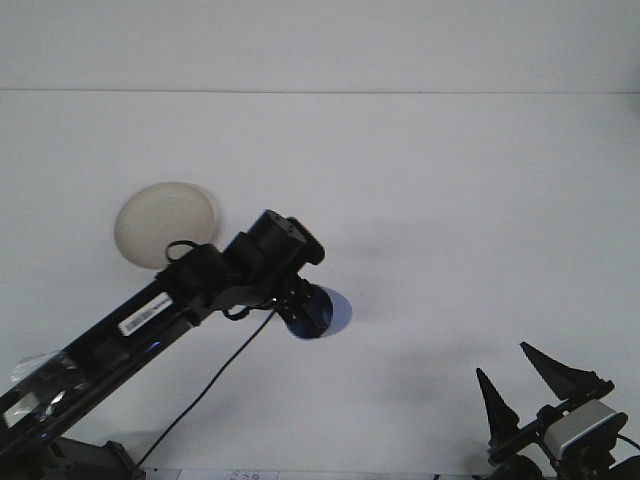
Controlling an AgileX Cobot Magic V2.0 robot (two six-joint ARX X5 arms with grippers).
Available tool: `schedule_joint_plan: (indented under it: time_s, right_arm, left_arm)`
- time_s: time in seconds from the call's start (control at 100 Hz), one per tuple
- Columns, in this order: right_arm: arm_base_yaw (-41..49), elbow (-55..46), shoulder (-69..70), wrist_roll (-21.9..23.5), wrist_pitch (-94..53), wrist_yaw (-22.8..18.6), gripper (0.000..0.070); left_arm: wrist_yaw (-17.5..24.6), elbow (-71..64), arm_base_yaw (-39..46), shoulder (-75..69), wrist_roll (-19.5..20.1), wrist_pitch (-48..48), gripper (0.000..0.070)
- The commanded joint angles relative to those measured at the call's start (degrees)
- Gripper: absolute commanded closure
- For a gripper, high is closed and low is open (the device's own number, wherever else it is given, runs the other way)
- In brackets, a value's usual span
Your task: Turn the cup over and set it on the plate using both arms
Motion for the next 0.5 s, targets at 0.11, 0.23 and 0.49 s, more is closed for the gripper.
schedule_joint_plan:
  time_s: [0.11,0.23,0.49]
  right_arm:
    - [0.55,0.44,-0.02,0.63,0.37,0.09,0.0195]
    - [0.55,0.44,-0.02,0.63,0.42,0.09,0.0195]
    - [0.55,0.44,-0.02,2.16,0.42,0.07,0.0195]
  left_arm:
    - [-8.11,3.54,7.82,-6.36,1.51,-5.64,0.0696]
    - [-13.31,3.56,15.96,-9.2,2.43,-7.63,0.0696]
    - [-13.46,3.56,34.25,-5.07,3.54,-5.44,0.0696]
